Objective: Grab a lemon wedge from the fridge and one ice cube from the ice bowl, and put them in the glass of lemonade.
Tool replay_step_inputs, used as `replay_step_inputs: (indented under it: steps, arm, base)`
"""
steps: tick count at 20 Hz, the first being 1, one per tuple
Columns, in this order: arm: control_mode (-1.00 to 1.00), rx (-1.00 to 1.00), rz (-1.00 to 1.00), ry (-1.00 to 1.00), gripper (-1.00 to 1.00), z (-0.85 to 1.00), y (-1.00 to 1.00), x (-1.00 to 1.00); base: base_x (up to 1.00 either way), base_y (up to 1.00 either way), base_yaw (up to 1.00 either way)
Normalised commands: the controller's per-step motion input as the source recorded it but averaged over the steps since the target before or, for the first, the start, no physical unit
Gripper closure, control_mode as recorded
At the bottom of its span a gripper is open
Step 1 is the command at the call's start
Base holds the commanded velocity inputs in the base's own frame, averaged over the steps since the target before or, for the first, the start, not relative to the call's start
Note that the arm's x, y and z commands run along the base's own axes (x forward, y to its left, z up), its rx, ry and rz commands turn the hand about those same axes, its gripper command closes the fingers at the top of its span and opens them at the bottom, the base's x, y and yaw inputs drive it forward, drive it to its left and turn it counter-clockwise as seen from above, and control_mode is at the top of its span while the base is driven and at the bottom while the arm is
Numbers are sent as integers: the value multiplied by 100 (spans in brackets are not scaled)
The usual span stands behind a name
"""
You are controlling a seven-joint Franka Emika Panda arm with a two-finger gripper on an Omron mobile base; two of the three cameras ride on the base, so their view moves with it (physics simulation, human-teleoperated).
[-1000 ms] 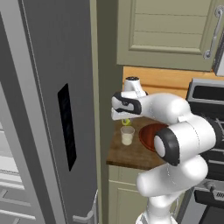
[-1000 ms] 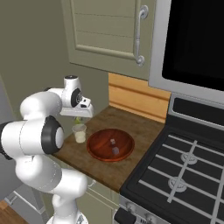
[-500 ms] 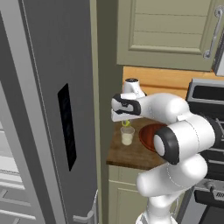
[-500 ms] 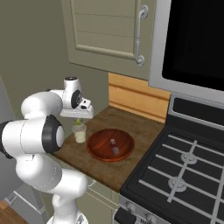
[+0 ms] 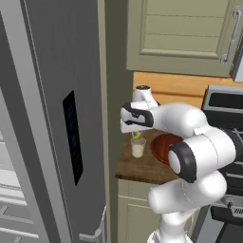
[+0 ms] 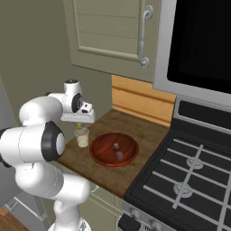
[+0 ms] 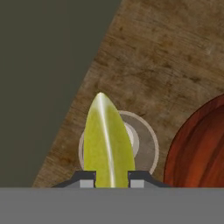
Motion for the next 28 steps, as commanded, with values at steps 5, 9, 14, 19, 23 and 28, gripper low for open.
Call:
replay_step_inputs:
  steps: [5, 9, 14, 19, 23, 28]
  arm:
    - [-100, 0, 0, -1, 100, 0, 0, 12]
    - [-100, 0, 0, 0, 100, -9, 0, 10]
    - [-100, 0, 0, -4, 100, -2, 0, -8]
    - [-100, 0, 0, -10, 100, 0, 0, -14]
    - [-100, 0, 0, -4, 100, 0, 0, 0]
    - [-100, 0, 0, 0, 100, 0, 0, 0]
  base:
    - [0, 0, 0]
    - [0, 0, 0]
    - [0, 0, 0]
    - [0, 0, 0]
    - [0, 0, 0]
    - [0, 0, 0]
